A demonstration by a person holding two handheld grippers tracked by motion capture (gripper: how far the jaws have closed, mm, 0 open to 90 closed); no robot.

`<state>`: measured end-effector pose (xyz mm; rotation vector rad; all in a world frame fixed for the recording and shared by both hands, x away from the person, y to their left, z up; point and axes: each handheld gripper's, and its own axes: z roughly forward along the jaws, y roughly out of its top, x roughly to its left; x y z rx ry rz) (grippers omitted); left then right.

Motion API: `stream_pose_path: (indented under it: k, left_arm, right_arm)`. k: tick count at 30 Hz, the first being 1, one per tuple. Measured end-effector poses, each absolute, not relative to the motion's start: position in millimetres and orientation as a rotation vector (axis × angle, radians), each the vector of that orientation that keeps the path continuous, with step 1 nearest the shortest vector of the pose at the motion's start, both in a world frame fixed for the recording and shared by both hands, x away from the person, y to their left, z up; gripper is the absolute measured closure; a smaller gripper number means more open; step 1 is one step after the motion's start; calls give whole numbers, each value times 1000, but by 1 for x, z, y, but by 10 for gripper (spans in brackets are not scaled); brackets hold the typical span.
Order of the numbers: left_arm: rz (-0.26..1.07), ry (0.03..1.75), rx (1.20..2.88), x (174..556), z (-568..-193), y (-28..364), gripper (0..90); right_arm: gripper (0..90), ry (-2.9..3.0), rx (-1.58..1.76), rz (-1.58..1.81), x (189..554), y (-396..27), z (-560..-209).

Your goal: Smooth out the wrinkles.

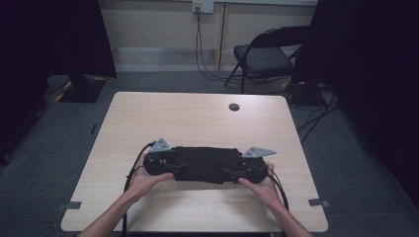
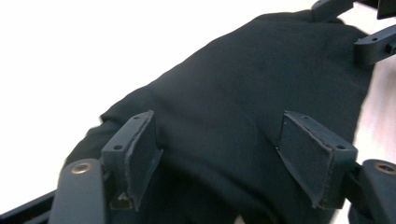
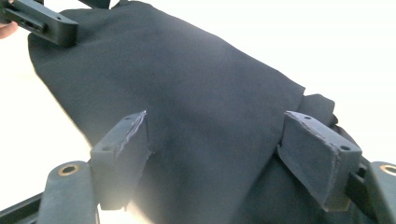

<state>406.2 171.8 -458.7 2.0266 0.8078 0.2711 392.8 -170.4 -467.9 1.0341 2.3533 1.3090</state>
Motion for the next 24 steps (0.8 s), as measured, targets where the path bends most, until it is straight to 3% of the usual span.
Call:
stream_pose_path:
  k: [8,15,20,24]
  left_arm:
    - [361,918,1980,395,-450,222,264]
    - [402,1107,2157,394,-491,269,287]
    - [486,1072,2097,394,-503,271,183]
    - [495,1099,2084,393,-503,269,173]
  right_arm:
    - [227,2244,1125,1311,380,-207,-454]
    - [213,2163,1326,1080,382,-267,-479]
    - [195,2148,1366,924,386,-281,-501]
    - [171,2117,1366,938,385,-279,-504]
